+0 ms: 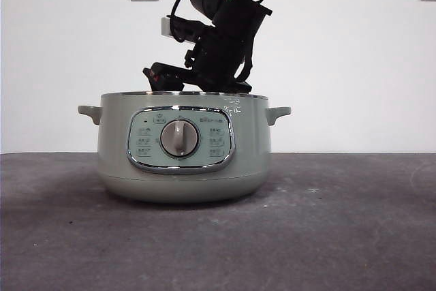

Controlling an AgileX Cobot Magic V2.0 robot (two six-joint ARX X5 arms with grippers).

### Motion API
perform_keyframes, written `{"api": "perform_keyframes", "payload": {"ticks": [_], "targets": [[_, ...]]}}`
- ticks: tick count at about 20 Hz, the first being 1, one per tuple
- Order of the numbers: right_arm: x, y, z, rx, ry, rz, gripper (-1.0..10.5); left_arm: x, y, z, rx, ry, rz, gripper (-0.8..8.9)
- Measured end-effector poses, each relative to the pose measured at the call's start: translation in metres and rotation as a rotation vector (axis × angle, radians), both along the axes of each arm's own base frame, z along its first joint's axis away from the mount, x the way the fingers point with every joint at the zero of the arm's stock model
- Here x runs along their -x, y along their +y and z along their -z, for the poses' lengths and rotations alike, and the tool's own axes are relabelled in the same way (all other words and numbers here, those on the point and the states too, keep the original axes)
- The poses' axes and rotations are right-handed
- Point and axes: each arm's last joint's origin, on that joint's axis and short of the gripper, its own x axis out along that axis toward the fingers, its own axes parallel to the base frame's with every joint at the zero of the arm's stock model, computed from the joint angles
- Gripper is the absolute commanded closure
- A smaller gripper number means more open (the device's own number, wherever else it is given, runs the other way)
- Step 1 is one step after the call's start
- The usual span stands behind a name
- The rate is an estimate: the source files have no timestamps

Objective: Pick up the pumpkin,open the lid,put the pumpkin in the pot,close the lid

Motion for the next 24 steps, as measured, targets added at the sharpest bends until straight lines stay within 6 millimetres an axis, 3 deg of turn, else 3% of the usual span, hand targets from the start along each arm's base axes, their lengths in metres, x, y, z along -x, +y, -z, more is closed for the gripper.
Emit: {"api": "perform_keyframes", "payload": {"ticks": [3, 5, 8, 11, 16, 24], "targets": [[0.004, -0.005, -0.024, -0.025, -0.041, 0.007, 3.8, -0.001, -0.001, 0.000, 0.002, -0.005, 0.000, 8.22], [0.019, -0.021, -0.072, -0.039, -0.154, 0.063, 3.8, -0.010, -0.004, -0.002, 0.012, -0.030, 0.002, 8.22], [0.061, -0.066, -0.158, -0.111, -0.317, 0.156, 3.8, -0.036, -0.014, 0.001, 0.015, -0.027, 0.017, 8.22], [0.111, -0.113, -0.209, -0.170, -0.353, 0.219, 3.8, -0.074, -0.030, 0.013, 0.008, 0.018, 0.059, 8.22], [0.188, -0.165, -0.255, -0.258, -0.432, 0.231, 3.8, -0.132, -0.055, 0.039, -0.004, 0.032, 0.086, 8.22], [0.238, -0.198, -0.273, -0.328, -0.484, 0.247, 3.8, -0.185, -0.081, 0.084, -0.048, 0.116, 0.117, 8.22]]}}
